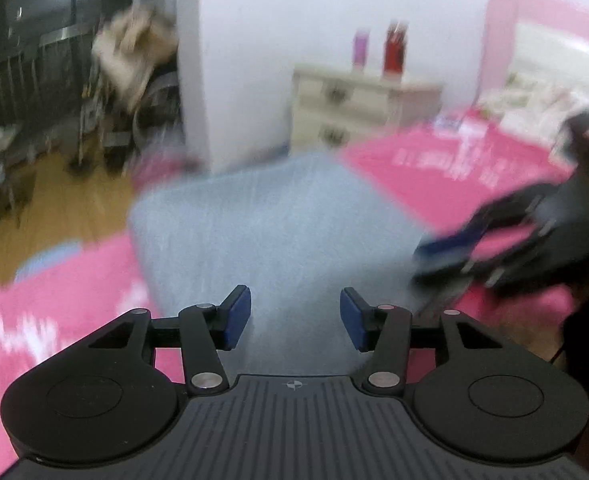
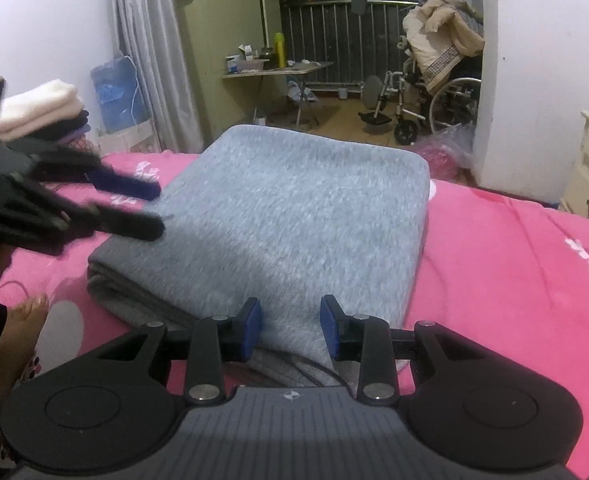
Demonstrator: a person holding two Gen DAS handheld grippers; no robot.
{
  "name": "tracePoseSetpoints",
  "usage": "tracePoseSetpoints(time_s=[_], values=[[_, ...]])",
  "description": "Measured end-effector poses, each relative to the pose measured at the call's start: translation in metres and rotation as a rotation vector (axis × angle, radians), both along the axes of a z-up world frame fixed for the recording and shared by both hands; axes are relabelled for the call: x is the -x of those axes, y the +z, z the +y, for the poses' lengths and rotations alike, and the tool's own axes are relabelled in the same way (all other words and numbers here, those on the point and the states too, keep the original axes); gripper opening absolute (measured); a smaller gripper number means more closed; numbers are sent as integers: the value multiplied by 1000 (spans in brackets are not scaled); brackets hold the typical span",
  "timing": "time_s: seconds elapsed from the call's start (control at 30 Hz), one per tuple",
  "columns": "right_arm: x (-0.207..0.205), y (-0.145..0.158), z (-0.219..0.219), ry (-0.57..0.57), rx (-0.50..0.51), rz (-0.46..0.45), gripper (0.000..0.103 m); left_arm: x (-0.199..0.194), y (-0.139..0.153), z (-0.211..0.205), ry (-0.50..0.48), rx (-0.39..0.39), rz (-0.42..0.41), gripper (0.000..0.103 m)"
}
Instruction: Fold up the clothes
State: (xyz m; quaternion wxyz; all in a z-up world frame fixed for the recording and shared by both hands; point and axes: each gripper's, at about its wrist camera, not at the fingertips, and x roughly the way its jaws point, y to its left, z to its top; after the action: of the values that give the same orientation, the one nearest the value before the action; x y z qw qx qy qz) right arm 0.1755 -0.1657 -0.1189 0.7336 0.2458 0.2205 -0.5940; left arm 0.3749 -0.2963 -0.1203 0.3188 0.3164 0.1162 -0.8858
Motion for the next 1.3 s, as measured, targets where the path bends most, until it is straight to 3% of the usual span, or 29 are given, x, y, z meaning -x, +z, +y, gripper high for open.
tracePoseSetpoints(time_s=[0.2,0.33,0.77,0.97,1.13,1.3], values=[[-2,3,5,-2,-3,16,35,-11,14,-16,-10,7,78,49],[2,3,4,-11,-7,-10,35,-5,18,-48,46,14,108,49],[-1,4,4,-24,-30,-12,35,14,5,-104,154,-15,143,48],[-1,9,1,-36,-53,-25,35,25,-18,-113,191,-6,91,47],[18,50,-18,-25,-46,-112,35,15,1,-108,218,-19,118,50],[38,71,-78,-36,20,-19,35,14,11,-97,250,-43,92,55]])
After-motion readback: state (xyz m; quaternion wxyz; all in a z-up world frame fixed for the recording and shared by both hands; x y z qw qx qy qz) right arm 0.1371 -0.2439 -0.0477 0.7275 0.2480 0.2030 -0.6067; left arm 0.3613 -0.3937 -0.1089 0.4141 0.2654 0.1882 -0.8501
